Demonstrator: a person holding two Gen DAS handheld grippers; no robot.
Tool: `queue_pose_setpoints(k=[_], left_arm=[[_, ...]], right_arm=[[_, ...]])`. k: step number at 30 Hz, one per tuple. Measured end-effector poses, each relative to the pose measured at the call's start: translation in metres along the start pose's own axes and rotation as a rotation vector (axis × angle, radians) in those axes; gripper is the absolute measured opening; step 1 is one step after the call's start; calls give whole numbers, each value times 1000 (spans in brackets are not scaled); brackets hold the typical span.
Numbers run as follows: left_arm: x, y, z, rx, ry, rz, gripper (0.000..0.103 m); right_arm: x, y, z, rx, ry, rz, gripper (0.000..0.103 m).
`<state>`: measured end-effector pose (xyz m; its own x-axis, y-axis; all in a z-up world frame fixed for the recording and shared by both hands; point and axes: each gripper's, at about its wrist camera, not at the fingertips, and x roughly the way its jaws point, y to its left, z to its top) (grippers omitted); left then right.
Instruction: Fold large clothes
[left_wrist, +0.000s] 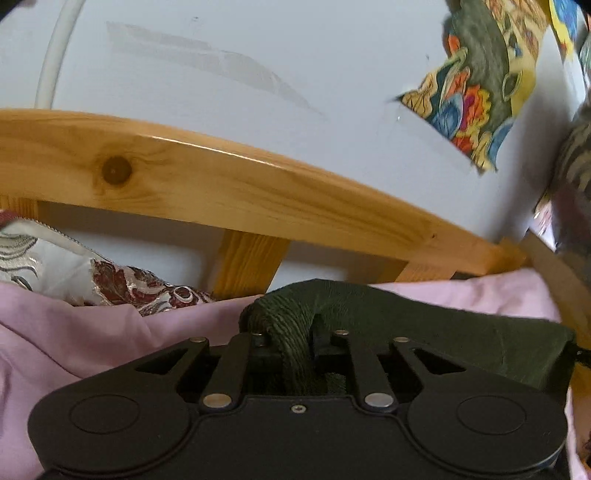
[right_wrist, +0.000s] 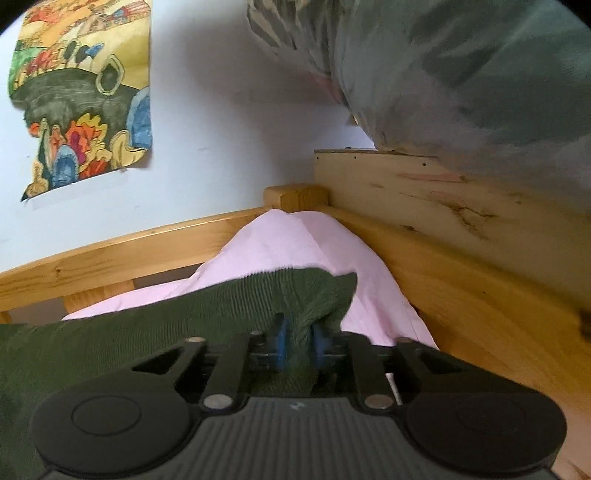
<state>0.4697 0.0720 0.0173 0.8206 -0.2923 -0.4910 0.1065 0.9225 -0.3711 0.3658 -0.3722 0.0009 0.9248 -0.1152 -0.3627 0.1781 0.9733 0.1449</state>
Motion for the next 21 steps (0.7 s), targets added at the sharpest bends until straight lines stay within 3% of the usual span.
queue_pose_setpoints(k=[1,2,4,5,6,10,14,19,21], left_arm=[[-1,-1,1,3,8,7,20],[-4,-2,3,6,12,10,29],[-14,-1,3,11,18,19,56],[-20,-3,2,11,8,39,80],[-28,-4,0,15,-15,63,91],[-59,-4,-14,87,-48,97,95],[-87,-7,-34,174,-47,196,100],[-138,-11,-76,191,-58,220,102],[-158,-15,-98,199,-32,201,102]], right_arm=[[-6,1,-1,-5,-5,13,71],[-17,2,-5,-22,-12,32,73],[-38,5,-15,-60,0,64,79],[-48,6,-21,-69,3,80,88],[-60,6,-27,-75,8,100,93],[-112,9,-58,-107,38,175,101],[-171,10,-95,-118,43,233,103],[-215,22,-146,-132,113,297,103],[-226,29,-164,-197,143,377,103]])
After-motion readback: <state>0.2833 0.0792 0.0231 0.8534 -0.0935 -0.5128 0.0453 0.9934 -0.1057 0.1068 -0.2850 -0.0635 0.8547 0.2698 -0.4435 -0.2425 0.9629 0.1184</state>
